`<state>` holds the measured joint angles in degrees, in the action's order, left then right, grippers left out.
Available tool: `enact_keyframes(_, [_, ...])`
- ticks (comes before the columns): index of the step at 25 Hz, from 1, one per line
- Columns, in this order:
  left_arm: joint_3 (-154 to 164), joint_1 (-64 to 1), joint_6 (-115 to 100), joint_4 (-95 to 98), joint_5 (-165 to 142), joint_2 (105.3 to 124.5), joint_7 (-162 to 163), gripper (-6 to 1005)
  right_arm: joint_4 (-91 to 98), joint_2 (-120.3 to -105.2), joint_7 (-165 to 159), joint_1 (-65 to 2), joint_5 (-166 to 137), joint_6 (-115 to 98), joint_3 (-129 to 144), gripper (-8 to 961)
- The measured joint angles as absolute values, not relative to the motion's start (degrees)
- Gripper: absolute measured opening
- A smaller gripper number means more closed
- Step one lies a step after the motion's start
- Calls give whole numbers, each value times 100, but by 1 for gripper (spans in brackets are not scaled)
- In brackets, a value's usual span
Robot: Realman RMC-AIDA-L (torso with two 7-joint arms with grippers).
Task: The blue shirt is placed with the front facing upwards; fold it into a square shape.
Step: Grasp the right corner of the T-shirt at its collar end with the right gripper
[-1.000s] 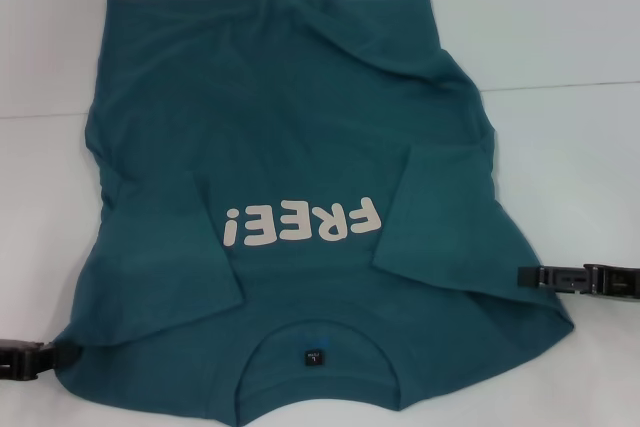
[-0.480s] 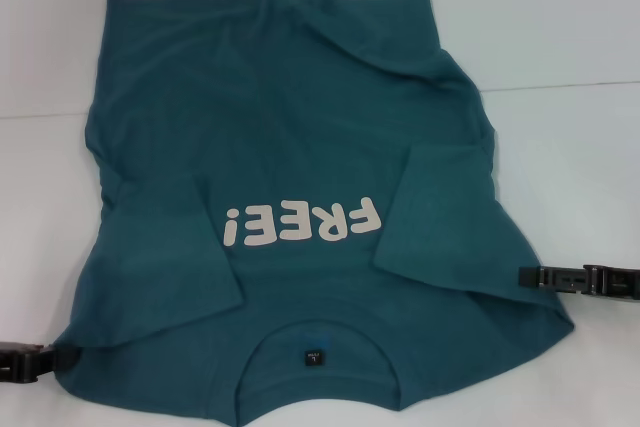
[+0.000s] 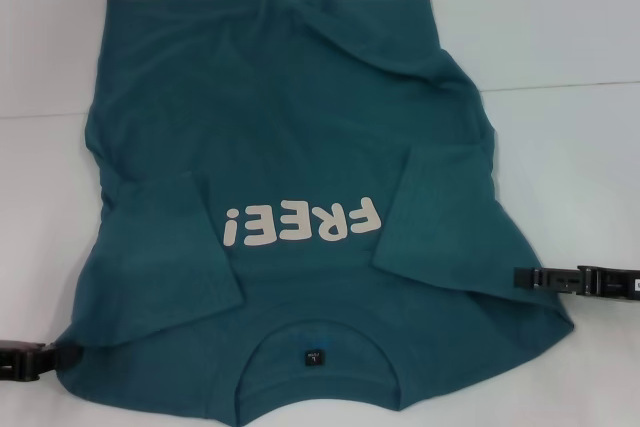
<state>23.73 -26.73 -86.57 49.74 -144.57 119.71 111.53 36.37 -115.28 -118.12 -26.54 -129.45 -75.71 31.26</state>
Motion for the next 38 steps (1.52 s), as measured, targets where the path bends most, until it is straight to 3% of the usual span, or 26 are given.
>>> enact_keyframes(11, [2365, -2680, -8657, 4974, -14450, 11961, 11153, 1, 3648, -11571, -11812, -2680, -12944, -7686, 3279, 908])
enact_keyframes(38, [2394, -2699, -8648, 4972, -14430, 11979, 11205, 1, 3929, -11486, -11900, -2223, -12946, -8614, 3196, 903])
